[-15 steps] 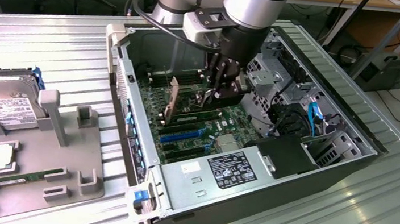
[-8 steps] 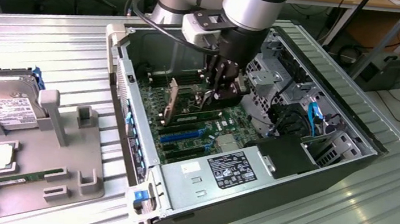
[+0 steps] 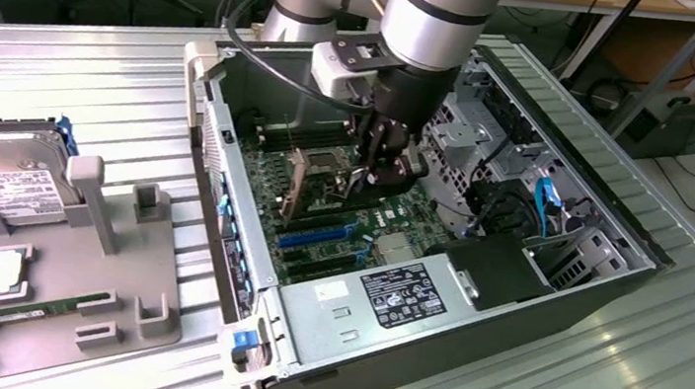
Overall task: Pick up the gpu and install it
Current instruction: 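Insert the gpu into the slot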
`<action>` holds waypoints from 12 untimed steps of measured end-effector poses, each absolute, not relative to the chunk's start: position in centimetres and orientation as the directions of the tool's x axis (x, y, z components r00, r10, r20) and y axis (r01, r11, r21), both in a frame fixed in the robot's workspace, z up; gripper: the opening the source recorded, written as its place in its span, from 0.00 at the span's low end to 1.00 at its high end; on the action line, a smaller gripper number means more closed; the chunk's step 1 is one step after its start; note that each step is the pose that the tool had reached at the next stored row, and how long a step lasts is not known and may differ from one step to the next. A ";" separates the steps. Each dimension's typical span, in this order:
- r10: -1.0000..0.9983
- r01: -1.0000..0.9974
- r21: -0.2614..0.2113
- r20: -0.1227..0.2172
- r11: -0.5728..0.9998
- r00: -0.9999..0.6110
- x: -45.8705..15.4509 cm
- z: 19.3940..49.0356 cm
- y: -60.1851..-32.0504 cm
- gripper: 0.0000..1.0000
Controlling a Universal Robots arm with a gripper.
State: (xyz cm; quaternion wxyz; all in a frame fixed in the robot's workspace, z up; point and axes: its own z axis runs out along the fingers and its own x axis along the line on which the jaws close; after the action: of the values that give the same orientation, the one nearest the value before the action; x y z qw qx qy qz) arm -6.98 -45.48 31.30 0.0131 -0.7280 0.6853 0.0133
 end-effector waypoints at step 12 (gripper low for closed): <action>-0.998 -0.998 -0.001 -0.038 -0.057 0.057 -7.5 30.9 -45.5 0.26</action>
State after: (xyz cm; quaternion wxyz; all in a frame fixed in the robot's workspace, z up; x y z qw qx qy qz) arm -7.51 -45.48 30.93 0.0132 -0.7269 0.6865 0.0133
